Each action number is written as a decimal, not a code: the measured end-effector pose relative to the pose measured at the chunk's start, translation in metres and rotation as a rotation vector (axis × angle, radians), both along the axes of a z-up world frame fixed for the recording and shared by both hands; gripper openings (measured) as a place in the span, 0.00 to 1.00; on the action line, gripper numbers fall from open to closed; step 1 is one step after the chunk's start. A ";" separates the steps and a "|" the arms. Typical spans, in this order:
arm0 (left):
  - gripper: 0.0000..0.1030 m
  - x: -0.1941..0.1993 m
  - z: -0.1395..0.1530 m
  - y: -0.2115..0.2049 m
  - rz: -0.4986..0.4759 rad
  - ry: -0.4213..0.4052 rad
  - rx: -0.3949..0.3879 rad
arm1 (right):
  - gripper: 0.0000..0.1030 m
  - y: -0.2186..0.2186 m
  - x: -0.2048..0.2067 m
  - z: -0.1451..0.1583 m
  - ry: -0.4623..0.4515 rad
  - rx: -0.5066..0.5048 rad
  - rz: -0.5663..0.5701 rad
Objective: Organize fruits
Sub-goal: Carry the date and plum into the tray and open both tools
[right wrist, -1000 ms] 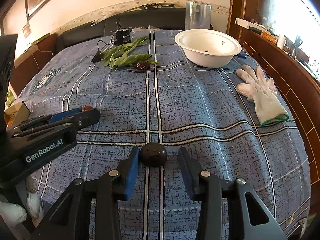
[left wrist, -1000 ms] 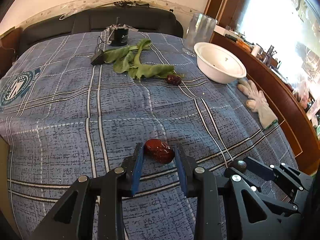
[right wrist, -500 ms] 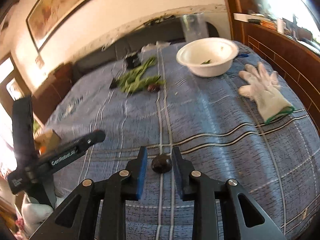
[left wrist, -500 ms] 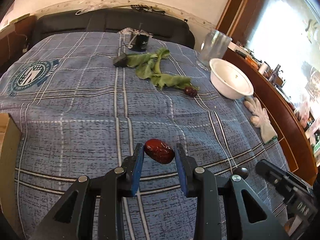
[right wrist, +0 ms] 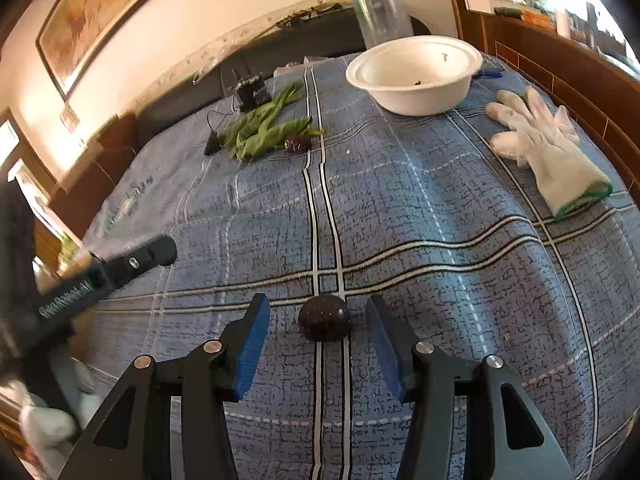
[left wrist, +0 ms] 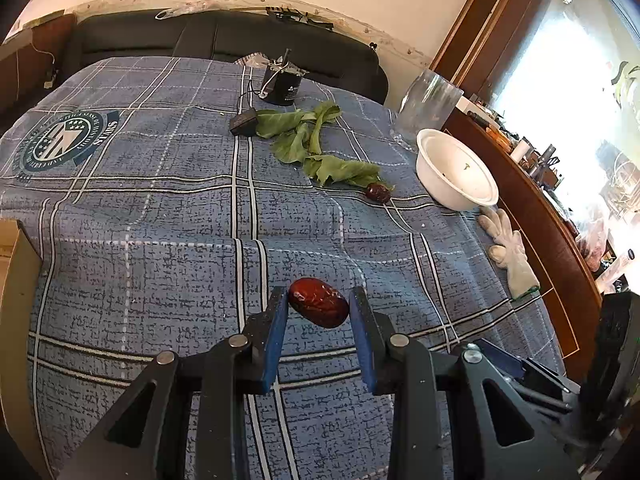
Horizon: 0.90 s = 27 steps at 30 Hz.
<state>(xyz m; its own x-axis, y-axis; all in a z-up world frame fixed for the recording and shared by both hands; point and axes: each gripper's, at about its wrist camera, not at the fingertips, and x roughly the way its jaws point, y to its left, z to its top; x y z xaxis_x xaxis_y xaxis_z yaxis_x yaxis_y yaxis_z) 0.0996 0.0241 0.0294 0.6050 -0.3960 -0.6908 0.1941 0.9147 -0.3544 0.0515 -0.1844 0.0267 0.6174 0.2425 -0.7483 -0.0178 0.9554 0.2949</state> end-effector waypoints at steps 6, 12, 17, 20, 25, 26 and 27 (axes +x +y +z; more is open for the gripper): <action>0.29 -0.004 0.007 0.000 0.002 -0.019 -0.009 | 0.25 0.005 -0.005 0.000 -0.019 -0.049 0.001; 0.29 -0.027 0.030 0.005 0.025 -0.099 -0.034 | 0.24 0.001 -0.014 0.006 -0.069 -0.044 -0.007; 0.29 -0.073 0.058 0.022 0.049 -0.167 -0.017 | 0.24 0.003 -0.018 0.011 -0.094 -0.063 -0.020; 0.29 -0.112 0.072 0.044 0.092 -0.223 0.060 | 0.24 0.006 -0.022 0.013 -0.099 -0.074 -0.027; 0.30 -0.167 0.075 0.111 0.233 -0.228 0.151 | 0.24 0.016 -0.033 0.020 -0.113 -0.075 -0.020; 0.30 -0.174 0.073 0.125 0.265 -0.215 0.167 | 0.24 0.023 -0.037 0.026 -0.122 -0.078 -0.005; 0.30 -0.183 0.070 0.144 0.302 -0.195 0.183 | 0.25 0.029 -0.041 0.030 -0.131 -0.081 0.006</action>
<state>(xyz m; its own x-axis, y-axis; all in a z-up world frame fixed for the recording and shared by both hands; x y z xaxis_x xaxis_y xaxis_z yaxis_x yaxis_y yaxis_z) -0.0830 0.1679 0.0999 0.8023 -0.0611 -0.5938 -0.0458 0.9855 -0.1633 0.0104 -0.1551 0.0567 0.7096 0.1888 -0.6788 -0.0571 0.9757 0.2117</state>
